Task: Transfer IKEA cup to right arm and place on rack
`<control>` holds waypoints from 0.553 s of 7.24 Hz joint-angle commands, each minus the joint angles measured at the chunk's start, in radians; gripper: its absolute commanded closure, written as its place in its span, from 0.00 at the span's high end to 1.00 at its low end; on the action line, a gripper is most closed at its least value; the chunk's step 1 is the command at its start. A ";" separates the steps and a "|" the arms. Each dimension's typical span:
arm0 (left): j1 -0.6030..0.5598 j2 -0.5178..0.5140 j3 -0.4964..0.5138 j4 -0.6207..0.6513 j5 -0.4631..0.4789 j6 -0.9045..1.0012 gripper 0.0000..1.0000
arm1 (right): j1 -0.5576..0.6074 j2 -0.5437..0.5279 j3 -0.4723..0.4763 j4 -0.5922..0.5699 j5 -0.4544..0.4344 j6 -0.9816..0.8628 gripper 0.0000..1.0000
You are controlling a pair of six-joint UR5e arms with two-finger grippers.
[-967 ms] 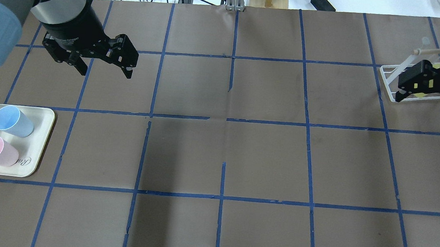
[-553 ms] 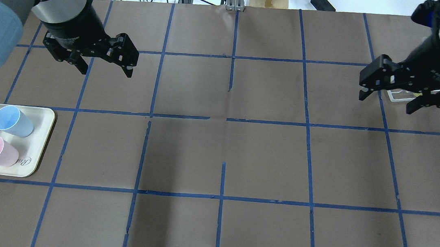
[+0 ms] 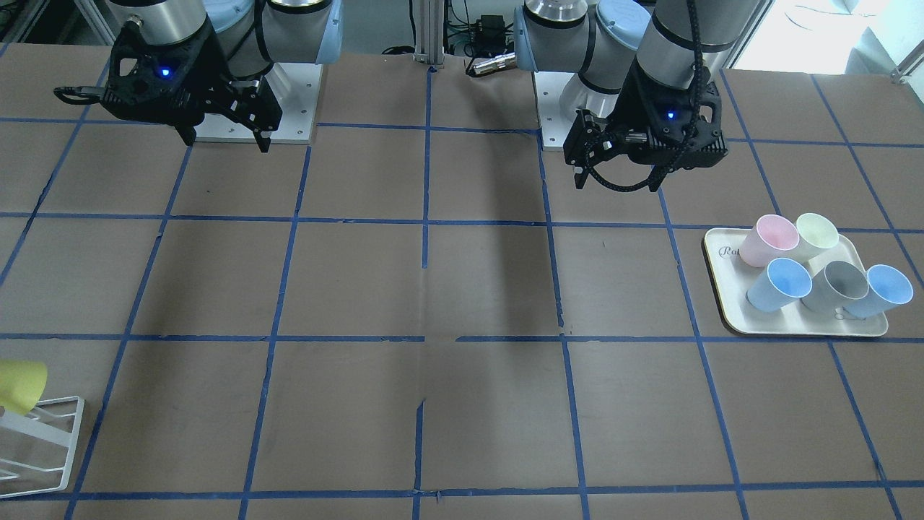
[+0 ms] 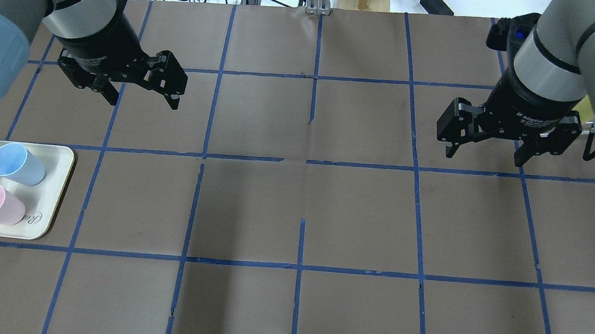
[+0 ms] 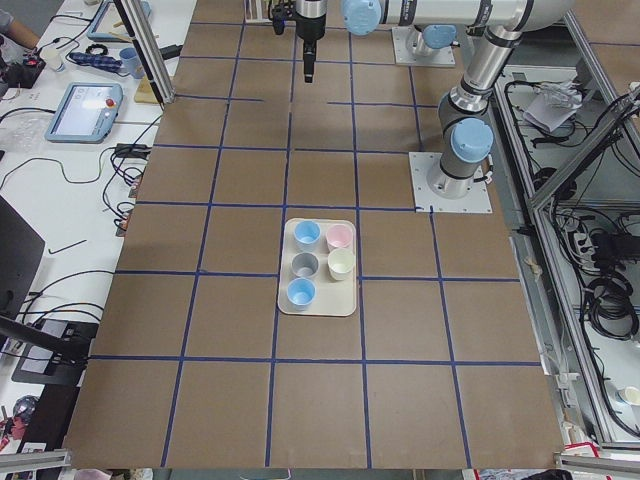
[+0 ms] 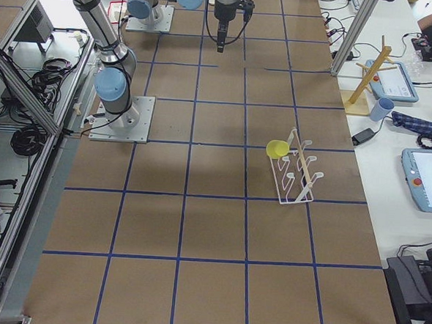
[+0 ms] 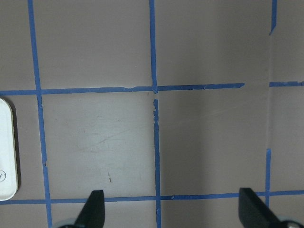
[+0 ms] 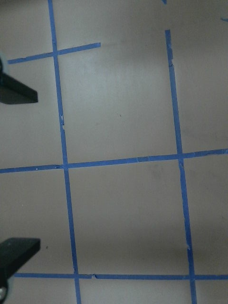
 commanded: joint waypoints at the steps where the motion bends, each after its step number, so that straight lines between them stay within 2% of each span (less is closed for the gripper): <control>1: -0.001 0.000 -0.002 0.000 0.000 0.000 1.00 | -0.008 0.002 -0.020 0.016 0.028 -0.002 1.00; 4: -0.001 0.002 -0.002 0.000 -0.001 0.000 1.00 | -0.014 0.013 -0.023 0.017 0.061 -0.004 1.00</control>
